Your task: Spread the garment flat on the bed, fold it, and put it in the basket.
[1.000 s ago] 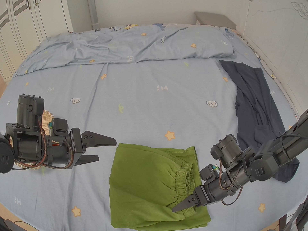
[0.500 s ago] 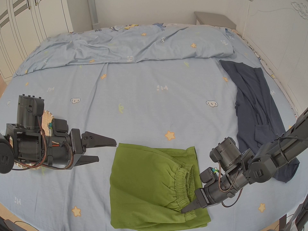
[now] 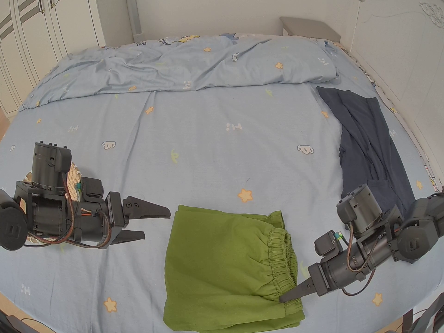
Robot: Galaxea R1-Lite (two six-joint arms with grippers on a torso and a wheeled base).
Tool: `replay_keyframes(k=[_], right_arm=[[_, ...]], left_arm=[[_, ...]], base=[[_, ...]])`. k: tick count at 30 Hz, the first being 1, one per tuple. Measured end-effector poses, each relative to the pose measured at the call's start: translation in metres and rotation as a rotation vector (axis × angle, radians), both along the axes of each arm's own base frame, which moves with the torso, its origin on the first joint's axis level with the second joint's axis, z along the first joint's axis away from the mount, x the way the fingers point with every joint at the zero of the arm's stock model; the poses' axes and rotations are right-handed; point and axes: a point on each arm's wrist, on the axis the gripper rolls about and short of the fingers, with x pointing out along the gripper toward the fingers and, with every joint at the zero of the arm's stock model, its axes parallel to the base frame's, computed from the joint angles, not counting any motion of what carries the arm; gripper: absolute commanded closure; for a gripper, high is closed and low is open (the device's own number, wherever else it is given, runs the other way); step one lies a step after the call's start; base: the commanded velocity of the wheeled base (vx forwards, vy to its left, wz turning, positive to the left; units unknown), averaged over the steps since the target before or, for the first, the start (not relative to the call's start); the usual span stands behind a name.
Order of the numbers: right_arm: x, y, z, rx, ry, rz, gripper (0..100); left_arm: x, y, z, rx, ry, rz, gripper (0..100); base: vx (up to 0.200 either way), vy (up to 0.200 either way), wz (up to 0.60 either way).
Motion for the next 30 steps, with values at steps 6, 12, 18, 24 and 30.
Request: replay_keyframes(k=[6, 12, 18, 24, 30], right_arm=[[-0.007, -0.016, 0.002, -0.001, -0.014, -0.034, 100], [-0.006, -0.021, -0.002, -0.009, -0.016, -0.043, 100], [-0.001, -0.018, -0.011, -0.02, -0.022, -0.018, 0], [0.001, -0.016, -0.017, -0.03, -0.007, -0.012, 0], [0.005, -0.018, -0.017, -0.026, -0.011, -0.027, 0]], left_arm=[[0.01, -0.003, -0.015, 0.02, 0.042, -0.01, 0], [0.017, -0.007, -0.03, 0.004, 0.081, -0.057, 0], [0.015, -0.008, -0.041, -0.047, 0.136, -0.138, 0], [0.013, -0.006, -0.056, 0.002, 0.116, -0.199, 0], [0.013, -0.005, -0.078, 0.043, 0.162, -0.229, 0]], base=[[0.0, 0.0, 0.0], [0.0, 0.0, 0.0], [0.0, 0.0, 0.0], [0.0, 0.0, 0.0], [0.0, 0.0, 0.0]])
